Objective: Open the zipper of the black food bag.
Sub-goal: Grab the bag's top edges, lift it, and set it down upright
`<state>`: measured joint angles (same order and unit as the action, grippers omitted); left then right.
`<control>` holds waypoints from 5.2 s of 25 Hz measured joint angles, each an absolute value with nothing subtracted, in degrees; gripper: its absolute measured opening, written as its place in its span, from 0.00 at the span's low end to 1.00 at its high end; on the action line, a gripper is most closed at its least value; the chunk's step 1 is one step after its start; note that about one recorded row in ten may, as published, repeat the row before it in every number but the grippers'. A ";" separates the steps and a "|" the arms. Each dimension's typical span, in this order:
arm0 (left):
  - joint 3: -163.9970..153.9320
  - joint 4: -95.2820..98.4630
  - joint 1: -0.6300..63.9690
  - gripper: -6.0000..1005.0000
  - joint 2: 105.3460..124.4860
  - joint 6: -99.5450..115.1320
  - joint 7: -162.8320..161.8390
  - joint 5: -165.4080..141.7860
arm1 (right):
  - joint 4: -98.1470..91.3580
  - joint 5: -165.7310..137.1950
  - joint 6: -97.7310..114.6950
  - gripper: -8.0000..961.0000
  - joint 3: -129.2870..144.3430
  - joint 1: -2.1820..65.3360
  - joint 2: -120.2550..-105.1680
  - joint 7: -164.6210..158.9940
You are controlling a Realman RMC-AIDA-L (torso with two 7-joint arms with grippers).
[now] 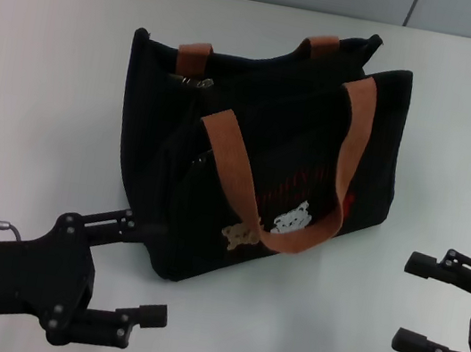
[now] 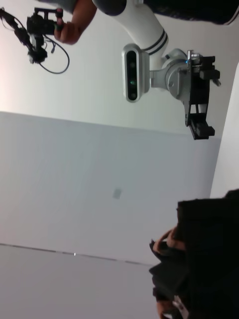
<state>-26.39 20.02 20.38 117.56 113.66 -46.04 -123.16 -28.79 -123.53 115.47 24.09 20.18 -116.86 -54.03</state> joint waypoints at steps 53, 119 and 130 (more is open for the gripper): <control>-10.15 -0.02 18.85 0.81 119.03 99.00 -21.79 -122.54 | -28.74 -122.18 112.92 0.86 23.03 20.05 -118.30 -51.56; 1.76 -7.39 32.66 0.13 119.12 102.11 52.02 -123.72 | 4.93 -109.23 76.49 0.86 20.52 36.91 -119.90 -41.01; 1.77 -8.27 30.30 0.13 119.20 102.08 55.15 -123.61 | 4.31 -108.64 95.16 0.86 6.17 20.86 -119.82 -21.17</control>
